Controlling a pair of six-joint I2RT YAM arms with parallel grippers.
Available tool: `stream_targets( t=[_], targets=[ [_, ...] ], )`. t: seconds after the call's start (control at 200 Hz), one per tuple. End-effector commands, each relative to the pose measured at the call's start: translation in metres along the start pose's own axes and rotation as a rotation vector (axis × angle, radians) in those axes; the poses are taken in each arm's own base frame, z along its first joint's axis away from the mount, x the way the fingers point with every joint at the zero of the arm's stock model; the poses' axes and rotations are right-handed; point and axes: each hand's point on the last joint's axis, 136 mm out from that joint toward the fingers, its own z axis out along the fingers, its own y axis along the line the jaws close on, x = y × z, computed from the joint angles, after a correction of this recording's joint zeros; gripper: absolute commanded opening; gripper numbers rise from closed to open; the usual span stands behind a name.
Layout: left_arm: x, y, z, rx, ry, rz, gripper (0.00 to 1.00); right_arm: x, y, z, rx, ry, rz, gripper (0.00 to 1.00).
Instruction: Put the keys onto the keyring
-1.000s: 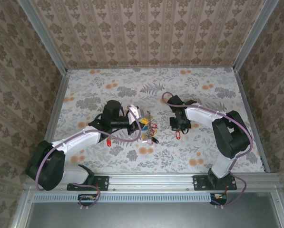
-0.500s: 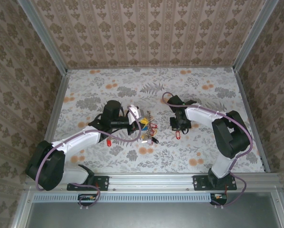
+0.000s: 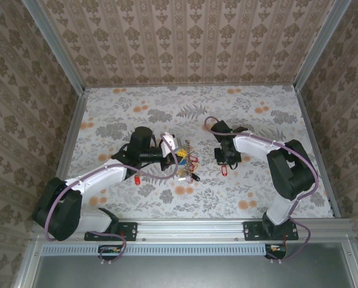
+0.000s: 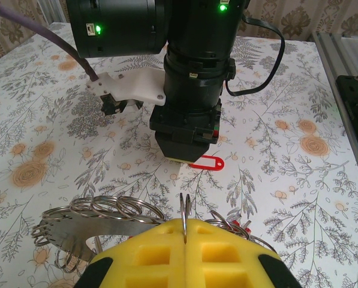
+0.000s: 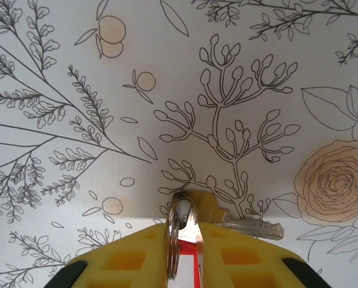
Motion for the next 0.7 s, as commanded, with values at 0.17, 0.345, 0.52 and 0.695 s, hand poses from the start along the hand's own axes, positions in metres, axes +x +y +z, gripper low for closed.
stream_targets(
  t=[0.17, 0.345, 0.52, 0.695],
  targets=[
    [-0.022, 0.0, -0.006, -0.002, -0.057, 0.056, 0.0, 0.003, -0.003, 0.007, 0.031, 0.017, 0.012, 0.15],
    [-0.022, 0.0, -0.006, -0.001, -0.056, 0.055, 0.0, 0.001, -0.004, 0.002, 0.028, -0.001, 0.019, 0.18],
    [-0.021, 0.0, -0.005, 0.002, -0.054, 0.054, 0.0, 0.001, -0.005, -0.003, 0.027, -0.011, 0.02, 0.2],
    [-0.021, 0.0, -0.005, 0.0, -0.053, 0.055, 0.0, 0.001, -0.005, -0.005, 0.026, -0.012, 0.019, 0.15]
  ],
)
